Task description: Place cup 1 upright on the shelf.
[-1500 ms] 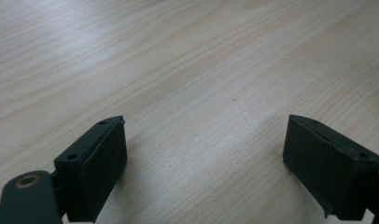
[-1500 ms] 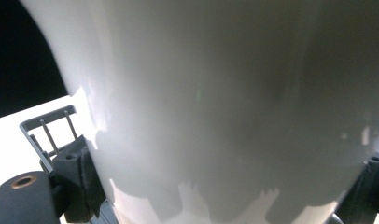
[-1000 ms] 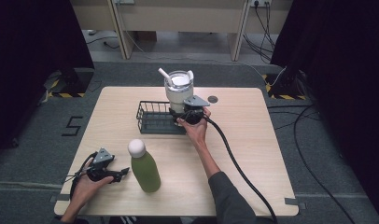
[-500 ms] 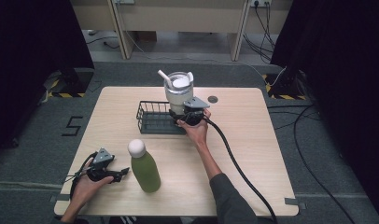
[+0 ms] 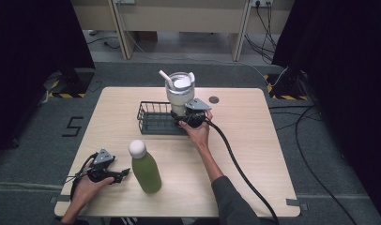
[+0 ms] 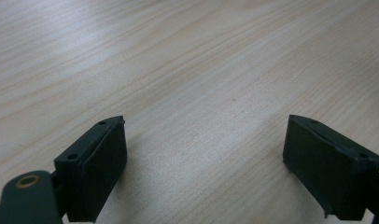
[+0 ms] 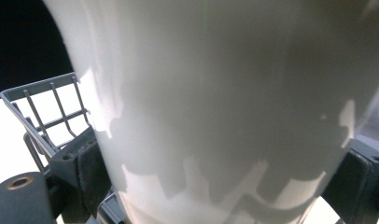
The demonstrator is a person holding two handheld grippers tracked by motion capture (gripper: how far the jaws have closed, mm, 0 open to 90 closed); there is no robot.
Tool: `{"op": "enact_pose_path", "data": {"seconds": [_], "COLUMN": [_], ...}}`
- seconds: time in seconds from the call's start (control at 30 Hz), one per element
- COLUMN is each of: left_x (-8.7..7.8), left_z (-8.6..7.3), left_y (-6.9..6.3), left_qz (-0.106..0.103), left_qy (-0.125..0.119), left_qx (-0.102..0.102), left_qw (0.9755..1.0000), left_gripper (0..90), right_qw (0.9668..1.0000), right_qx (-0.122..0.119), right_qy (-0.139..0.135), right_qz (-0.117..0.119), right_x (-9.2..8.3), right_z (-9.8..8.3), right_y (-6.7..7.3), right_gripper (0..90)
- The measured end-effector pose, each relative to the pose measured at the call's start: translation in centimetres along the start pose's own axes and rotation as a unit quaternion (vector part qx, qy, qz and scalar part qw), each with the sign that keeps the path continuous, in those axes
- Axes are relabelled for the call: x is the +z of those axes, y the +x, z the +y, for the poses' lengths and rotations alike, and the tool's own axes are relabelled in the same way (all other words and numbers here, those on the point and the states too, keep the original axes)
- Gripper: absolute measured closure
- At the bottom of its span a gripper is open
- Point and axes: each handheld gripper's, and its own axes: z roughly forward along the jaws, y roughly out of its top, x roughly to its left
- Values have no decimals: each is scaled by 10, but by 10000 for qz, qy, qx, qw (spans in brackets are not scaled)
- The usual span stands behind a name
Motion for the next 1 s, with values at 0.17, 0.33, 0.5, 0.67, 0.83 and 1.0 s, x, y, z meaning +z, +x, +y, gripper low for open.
{"op": "enact_pose_path", "data": {"seconds": [0.17, 0.33, 0.5, 0.67, 0.83, 1.0], "left_x": [0, 0, 0, 0, 0, 0], "left_z": [0, 0, 0, 0, 0, 0], "left_y": [0, 0, 0, 0, 0, 0], "left_qz": [0, 0, -1, 0, 1, 4], "left_qy": [0, -1, 0, 1, -1, -10], "left_qx": [1, 0, 0, 1, -1, -2], "left_qw": [10000, 10000, 10000, 10000, 10000, 10000], "left_gripper": [129, 129, 129, 130, 129, 129], "right_qw": [9998, 9998, 9998, 9997, 9997, 9996], "right_qx": [28, 7, 26, 100, 161, 239], "right_qy": [70, 101, 125, 119, 82, 53], "right_qz": [-170, -192, -174, -170, -152, -118], "right_x": [-5, -10, -13, -17, -23, -29], "right_z": [1, 2, 3, 5, 5, 4], "right_y": [4, 5, 4, 5, 5, 4], "right_gripper": [102, 101, 98, 100, 111, 133]}}
